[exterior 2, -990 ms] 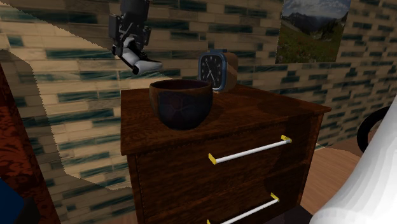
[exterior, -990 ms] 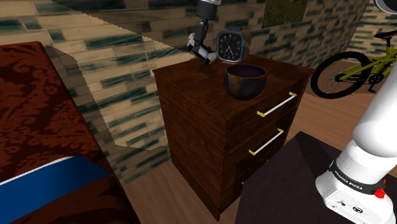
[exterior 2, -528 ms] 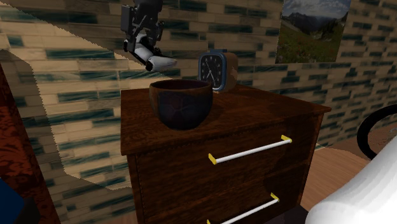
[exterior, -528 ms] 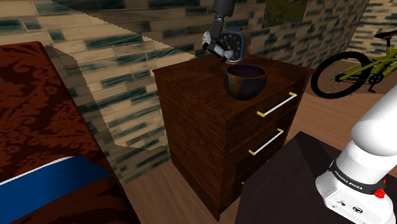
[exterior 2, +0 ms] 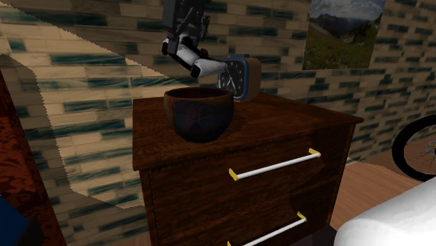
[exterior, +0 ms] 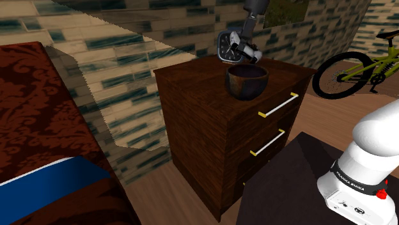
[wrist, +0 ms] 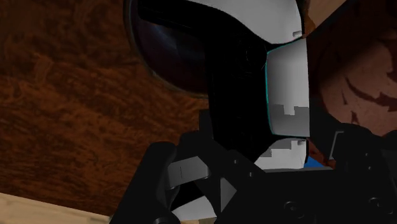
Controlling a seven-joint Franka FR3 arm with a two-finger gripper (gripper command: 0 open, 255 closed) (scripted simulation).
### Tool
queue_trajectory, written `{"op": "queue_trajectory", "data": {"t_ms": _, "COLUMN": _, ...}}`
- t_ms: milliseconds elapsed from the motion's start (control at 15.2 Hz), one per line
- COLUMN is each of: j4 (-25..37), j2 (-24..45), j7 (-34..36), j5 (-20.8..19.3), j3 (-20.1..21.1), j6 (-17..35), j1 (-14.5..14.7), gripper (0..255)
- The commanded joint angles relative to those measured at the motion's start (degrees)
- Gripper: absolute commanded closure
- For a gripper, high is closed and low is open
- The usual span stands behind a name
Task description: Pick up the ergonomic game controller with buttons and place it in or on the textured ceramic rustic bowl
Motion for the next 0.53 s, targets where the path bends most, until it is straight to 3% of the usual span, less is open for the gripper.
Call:
{"op": "queue_trajectory", "data": {"t_ms": 0, "j4": -3.09, "j2": -3.88, "j7": -1.29, "j5": 0.55, "j3": -1.32, "j6": -1.17, "j1": 0.05, "gripper": 255}}
{"op": "queue_trajectory", "data": {"t_ms": 462, "j4": -9.15, "j2": -4.81, "j7": -2.63, "j5": 1.28, "j3": -0.82, "j6": 3.82, "j1": 0.33, "gripper": 255}}
